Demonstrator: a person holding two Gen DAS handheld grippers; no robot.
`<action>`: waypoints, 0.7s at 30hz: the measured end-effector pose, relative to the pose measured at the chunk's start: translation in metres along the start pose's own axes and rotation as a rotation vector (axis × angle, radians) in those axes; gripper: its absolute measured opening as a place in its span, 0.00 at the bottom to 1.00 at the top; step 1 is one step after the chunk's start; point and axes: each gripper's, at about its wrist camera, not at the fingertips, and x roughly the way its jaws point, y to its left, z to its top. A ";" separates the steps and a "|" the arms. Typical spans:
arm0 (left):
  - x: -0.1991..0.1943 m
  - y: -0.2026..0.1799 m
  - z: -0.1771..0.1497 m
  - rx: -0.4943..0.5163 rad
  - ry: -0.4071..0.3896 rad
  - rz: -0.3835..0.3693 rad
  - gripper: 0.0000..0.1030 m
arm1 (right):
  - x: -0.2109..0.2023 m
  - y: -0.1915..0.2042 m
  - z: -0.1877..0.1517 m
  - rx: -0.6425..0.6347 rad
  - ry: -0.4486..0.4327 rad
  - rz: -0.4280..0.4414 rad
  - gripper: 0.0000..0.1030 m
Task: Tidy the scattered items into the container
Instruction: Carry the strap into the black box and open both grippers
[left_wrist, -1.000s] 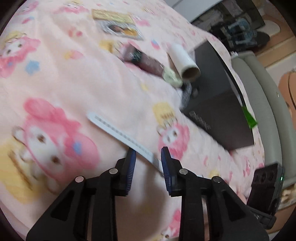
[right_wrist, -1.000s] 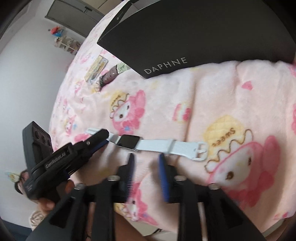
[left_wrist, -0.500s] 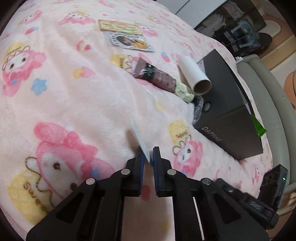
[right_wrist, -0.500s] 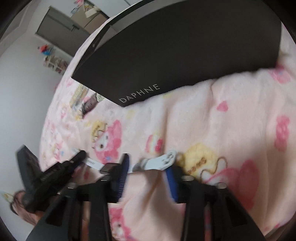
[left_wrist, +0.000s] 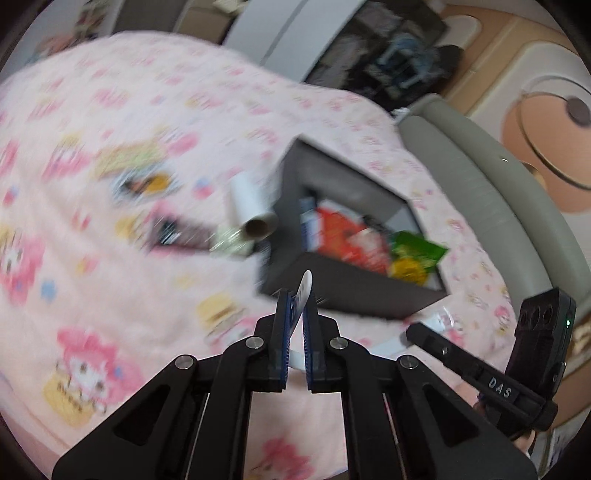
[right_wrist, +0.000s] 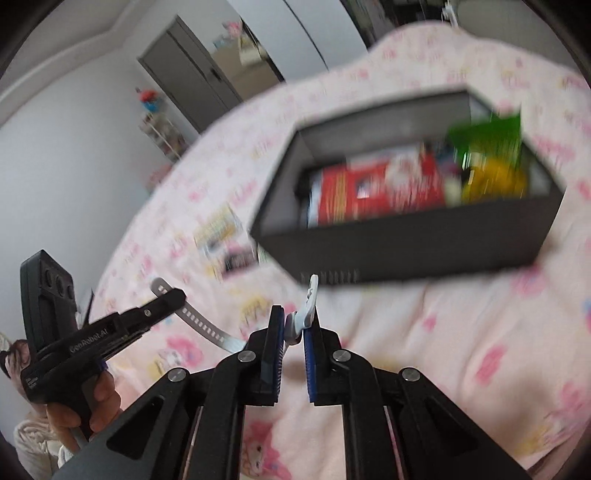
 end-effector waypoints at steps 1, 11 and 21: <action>0.002 -0.011 0.009 0.024 -0.011 -0.008 0.04 | -0.007 -0.002 0.009 -0.009 -0.031 -0.002 0.08; 0.057 -0.058 0.067 0.030 -0.055 -0.035 0.04 | -0.032 -0.054 0.080 0.000 -0.167 -0.062 0.08; 0.132 -0.040 0.067 0.023 0.085 0.151 0.04 | 0.024 -0.104 0.080 0.040 -0.023 -0.219 0.08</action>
